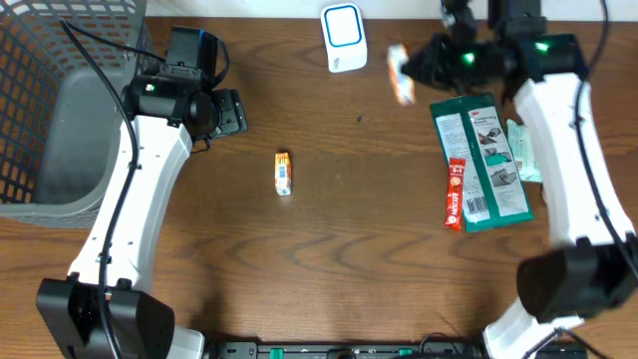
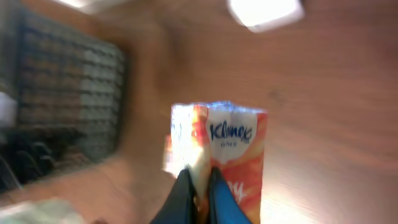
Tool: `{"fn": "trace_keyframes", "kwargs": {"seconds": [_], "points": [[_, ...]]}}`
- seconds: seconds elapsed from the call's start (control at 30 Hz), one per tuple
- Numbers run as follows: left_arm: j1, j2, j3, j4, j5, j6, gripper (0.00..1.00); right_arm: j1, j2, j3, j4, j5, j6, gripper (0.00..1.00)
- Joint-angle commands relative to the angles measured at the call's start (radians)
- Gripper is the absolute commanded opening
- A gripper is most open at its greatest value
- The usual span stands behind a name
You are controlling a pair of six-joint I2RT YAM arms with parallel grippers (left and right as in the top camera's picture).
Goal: Scan the item barcode
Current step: 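Carry the Kleenex pack right toward the gloves pack, then lower the Kleenex pack onto the table and open the right gripper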
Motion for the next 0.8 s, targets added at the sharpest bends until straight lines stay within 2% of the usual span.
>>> {"fn": "trace_keyframes", "kwargs": {"seconds": [0.0, 0.1, 0.2, 0.37, 0.6, 0.77], "points": [[0.003, -0.026, 0.0, -0.003, -0.02, 0.005, 0.8, 0.002, -0.039, 0.003, -0.136, 0.319, -0.231, 0.01], [0.003, -0.026, 0.0, -0.003, -0.02, 0.005, 0.8, 0.002, -0.04, -0.013, -0.284, 0.515, -0.236, 0.01], [0.003, -0.026, 0.0, -0.003, -0.02, 0.005, 0.8, 0.001, -0.04, -0.089, -0.303, 0.645, -0.204, 0.01], [0.003, -0.026, 0.0, -0.003, -0.02, 0.005, 0.8, 0.0, -0.04, -0.294, -0.185, 0.811, -0.183, 0.01], [0.003, -0.026, 0.0, -0.003, -0.02, 0.005, 0.8, -0.001, -0.04, -0.558, 0.097, 1.043, -0.196, 0.01], [0.003, -0.026, 0.0, -0.003, -0.02, 0.005, 0.8, -0.005, -0.04, -0.642, 0.228, 1.071, -0.24, 0.01]]}}
